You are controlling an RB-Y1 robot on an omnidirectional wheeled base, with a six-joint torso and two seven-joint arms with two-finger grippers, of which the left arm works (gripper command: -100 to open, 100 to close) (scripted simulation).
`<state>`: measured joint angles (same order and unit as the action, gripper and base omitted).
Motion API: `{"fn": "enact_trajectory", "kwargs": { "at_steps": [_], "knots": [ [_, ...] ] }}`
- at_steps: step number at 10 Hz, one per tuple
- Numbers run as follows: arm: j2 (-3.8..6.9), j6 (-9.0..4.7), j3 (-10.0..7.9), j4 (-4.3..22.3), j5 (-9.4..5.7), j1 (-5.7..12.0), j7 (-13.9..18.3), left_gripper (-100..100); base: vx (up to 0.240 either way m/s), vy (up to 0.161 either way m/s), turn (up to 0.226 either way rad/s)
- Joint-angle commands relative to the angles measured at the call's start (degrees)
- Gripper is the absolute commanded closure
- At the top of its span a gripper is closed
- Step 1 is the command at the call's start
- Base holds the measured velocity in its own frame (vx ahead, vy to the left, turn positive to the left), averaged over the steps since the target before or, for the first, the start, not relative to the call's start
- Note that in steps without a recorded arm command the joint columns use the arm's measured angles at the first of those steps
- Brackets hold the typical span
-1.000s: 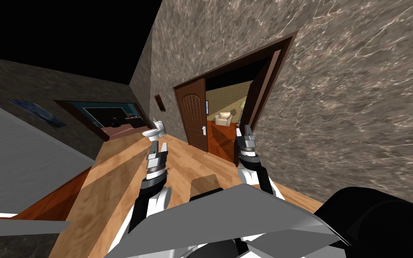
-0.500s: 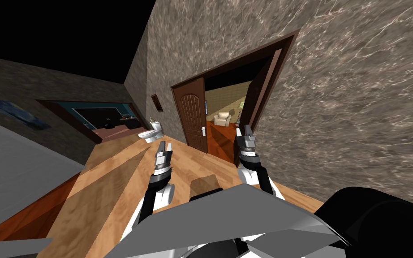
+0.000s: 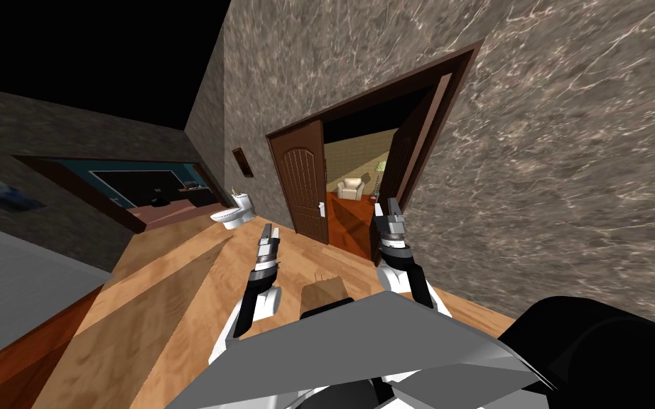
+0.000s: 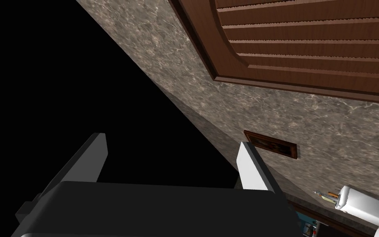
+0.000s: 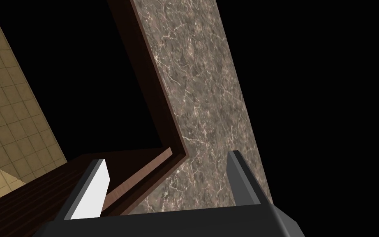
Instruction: Push the door open
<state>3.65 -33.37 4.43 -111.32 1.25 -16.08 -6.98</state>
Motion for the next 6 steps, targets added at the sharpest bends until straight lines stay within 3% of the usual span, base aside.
{"fn": "enact_trajectory", "kwargs": {
  "at_steps": [1, 3, 6],
  "knots": [
    [0.33, 0.36, -0.03, 2.59, -0.11, 1.68, 0.43, -100, 0.078, 0.028, -0.066],
    [0.43, 0.49, 0.04, 4.31, -0.14, 2.70, 0.66, -100, 0.078, 0.030, -0.045],
    [0.73, 0.89, 0.24, 9.41, -0.22, 5.77, 1.37, -100, 0.078, 0.036, -0.064]
  ]
}}
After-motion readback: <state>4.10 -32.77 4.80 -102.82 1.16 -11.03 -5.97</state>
